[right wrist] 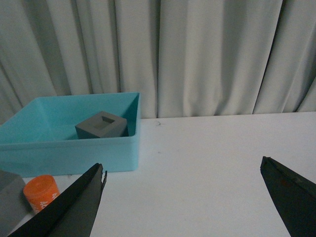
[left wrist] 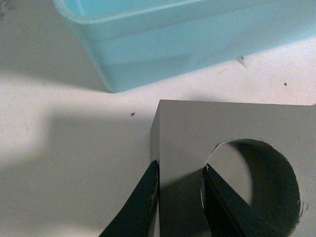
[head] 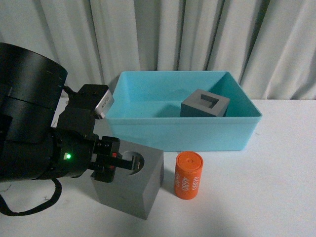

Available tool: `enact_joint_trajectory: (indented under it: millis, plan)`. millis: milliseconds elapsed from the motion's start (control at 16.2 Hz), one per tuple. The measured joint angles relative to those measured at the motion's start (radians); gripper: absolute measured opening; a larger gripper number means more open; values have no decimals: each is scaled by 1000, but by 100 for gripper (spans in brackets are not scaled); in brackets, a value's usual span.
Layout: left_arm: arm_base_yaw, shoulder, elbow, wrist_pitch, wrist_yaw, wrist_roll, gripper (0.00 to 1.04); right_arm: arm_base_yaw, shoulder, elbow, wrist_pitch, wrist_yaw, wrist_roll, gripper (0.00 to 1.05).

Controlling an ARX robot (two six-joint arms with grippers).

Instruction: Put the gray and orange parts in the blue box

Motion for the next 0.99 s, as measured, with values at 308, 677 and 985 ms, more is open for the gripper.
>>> enact_joint_trajectory:
  millis: [308,677,985]
  plan:
    - [39,-185,-54,-99,-15,-34,19,0,0,0,0,0,0,98]
    - [77,-276,266,-146,-69,-128,18,0,0,0,0,0,0,98]
    - [33,-40,418,-145,-99,-93,18,0,0,0,0,0,0,98]
